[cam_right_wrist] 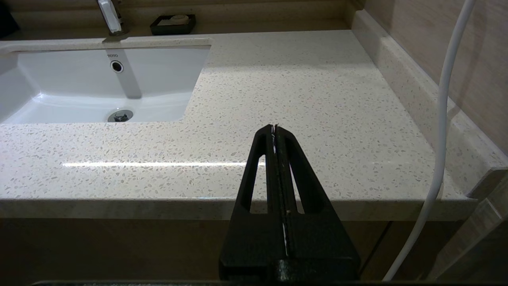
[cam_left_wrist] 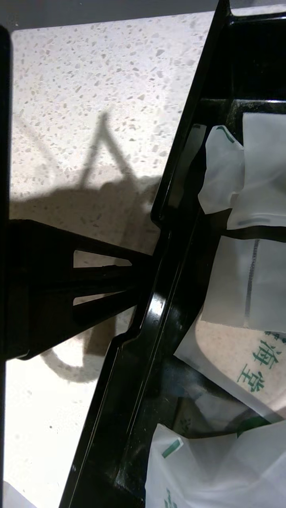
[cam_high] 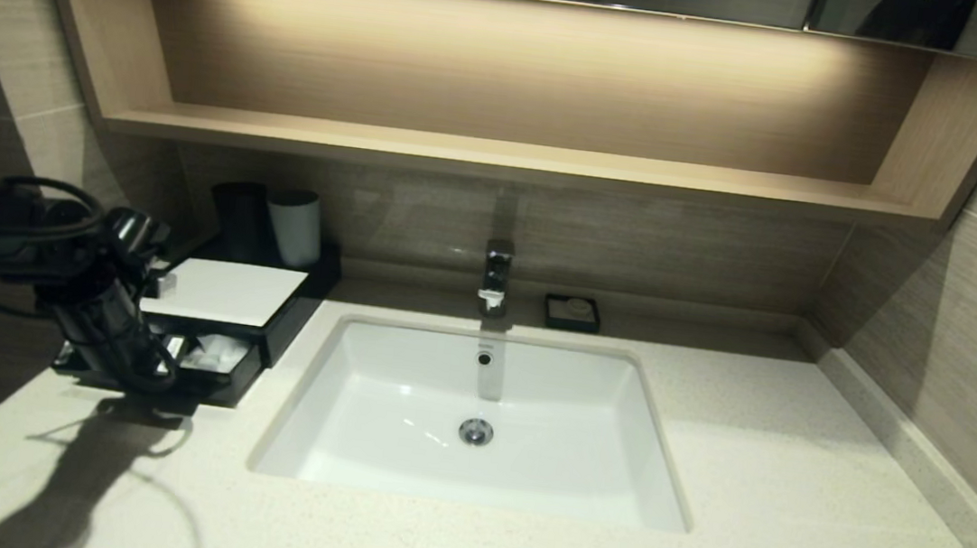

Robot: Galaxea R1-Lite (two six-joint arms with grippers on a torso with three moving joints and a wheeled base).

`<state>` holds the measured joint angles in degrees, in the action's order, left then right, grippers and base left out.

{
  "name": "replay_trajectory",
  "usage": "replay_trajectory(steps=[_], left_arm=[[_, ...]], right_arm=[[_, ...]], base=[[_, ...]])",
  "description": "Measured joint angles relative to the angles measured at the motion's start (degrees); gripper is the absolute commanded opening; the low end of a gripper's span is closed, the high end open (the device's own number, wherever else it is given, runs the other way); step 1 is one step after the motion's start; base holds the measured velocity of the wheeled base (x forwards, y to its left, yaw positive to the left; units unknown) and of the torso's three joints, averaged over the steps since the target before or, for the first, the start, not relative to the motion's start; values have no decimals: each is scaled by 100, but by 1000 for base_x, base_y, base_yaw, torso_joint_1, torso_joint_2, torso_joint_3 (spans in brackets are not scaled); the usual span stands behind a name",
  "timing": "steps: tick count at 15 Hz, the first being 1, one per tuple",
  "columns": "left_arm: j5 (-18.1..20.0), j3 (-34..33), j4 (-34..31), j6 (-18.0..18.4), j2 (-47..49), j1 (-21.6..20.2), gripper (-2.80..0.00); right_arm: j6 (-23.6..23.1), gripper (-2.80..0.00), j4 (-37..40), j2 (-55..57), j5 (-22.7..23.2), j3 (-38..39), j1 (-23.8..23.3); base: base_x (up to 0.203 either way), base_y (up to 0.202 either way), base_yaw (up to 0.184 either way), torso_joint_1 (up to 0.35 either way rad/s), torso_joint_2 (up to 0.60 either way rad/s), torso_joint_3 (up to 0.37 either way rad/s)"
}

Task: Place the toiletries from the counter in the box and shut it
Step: Close the drawer

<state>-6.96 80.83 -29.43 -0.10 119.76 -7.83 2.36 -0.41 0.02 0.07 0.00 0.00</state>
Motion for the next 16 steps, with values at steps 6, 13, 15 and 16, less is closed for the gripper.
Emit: replay_trajectory(steps=[6,13,15,16], left_arm=[[40,78,247,-4,162,2,-280],[43,343,336,-64,266,23,-280],[43,439,328,-124,300,39,-280],[44,491,331,-151,325,48,-280]], right_arm=[[0,-280,0,0,0,0,0],[0,-280,0,0,-2,0,0],[0,-280,1,0,-1,0,0],[0,-280,1,0,0,0,0]], base=[[0,0,0,0,0,0],[0,0,0,0,0,0],[0,0,0,0,0,0],[0,0,0,0,0,0]])
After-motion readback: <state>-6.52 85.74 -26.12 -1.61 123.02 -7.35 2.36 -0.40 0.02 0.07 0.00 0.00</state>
